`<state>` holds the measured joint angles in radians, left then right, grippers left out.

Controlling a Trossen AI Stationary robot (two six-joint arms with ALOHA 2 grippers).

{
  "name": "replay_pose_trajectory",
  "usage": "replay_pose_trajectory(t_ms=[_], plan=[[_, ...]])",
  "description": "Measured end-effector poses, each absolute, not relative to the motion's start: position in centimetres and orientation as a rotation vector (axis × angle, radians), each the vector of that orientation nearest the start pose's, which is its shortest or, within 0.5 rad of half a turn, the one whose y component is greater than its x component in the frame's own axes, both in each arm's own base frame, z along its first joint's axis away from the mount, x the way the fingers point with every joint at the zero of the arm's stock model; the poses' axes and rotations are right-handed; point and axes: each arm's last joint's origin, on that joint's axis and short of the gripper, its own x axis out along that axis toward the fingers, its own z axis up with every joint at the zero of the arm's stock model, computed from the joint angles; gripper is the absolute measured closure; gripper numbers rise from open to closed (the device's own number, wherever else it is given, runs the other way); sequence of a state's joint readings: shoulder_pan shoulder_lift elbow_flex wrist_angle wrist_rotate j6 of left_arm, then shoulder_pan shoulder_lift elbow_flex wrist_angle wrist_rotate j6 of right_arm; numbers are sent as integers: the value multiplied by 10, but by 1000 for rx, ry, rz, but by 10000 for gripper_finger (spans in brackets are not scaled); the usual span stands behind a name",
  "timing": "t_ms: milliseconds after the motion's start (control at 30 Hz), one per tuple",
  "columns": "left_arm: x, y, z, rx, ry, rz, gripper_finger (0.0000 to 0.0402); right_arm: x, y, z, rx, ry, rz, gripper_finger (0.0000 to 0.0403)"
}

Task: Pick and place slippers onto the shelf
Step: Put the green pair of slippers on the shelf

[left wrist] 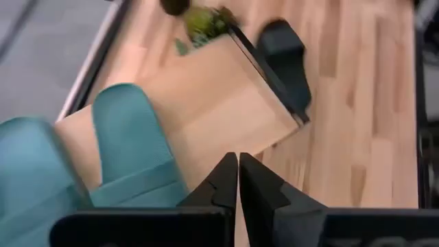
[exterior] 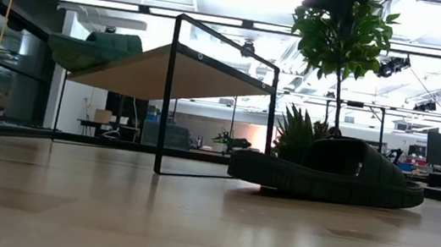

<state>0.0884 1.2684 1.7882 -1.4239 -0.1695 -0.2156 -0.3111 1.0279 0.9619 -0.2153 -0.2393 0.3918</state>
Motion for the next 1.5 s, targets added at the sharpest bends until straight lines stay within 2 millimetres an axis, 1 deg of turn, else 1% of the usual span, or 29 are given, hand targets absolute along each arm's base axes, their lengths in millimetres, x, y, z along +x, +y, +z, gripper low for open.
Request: replay_pose_trajectory(t_ms=[67, 167, 267, 333, 467, 633, 700, 833, 933, 1067, 1133, 1233, 1300, 1400, 1500], plan=[[182, 6, 456, -190, 832, 386, 390, 215, -62, 346, 460, 259, -119, 284], [180, -17, 456, -235, 774, 442, 399, 215, -62, 346, 460, 258, -116, 284], [180, -39, 451, -292, 719, 518, 395, 215, -61, 347, 463, 261, -95, 284], [182, -51, 440, -337, 693, 577, 396, 215, -61, 347, 465, 263, -81, 284], [184, -71, 408, -460, 668, 684, 399, 216, -60, 347, 469, 266, -43, 284], [186, -86, 367, -624, 653, 797, 396, 216, -57, 347, 467, 276, 42, 284], [187, -90, 355, -658, 649, 822, 399, 215, -57, 347, 463, 279, 61, 284], [183, -91, 340, -663, 663, 876, 399, 215, -56, 347, 461, 282, 84, 284], [179, -89, 332, -627, 729, 908, 401, 215, -56, 348, 459, 282, 89, 284], [175, -86, 324, -579, 778, 942, 401, 215, -56, 347, 459, 282, 89, 284], [174, -82, 322, -569, 782, 976, 401, 215, -56, 347, 457, 282, 89, 284], [179, -73, 322, -558, 747, 1012, 401, 215, -56, 348, 447, 280, 85, 284], [187, -64, 322, -534, 719, 1013, 401, 215, -57, 348, 445, 278, 76, 284], [202, -51, 324, -501, 715, 966, 401, 216, -57, 349, 441, 267, 72, 284], [213, -35, 329, -480, 736, 892, 401, 216, -57, 349, 447, 257, 72, 284]])
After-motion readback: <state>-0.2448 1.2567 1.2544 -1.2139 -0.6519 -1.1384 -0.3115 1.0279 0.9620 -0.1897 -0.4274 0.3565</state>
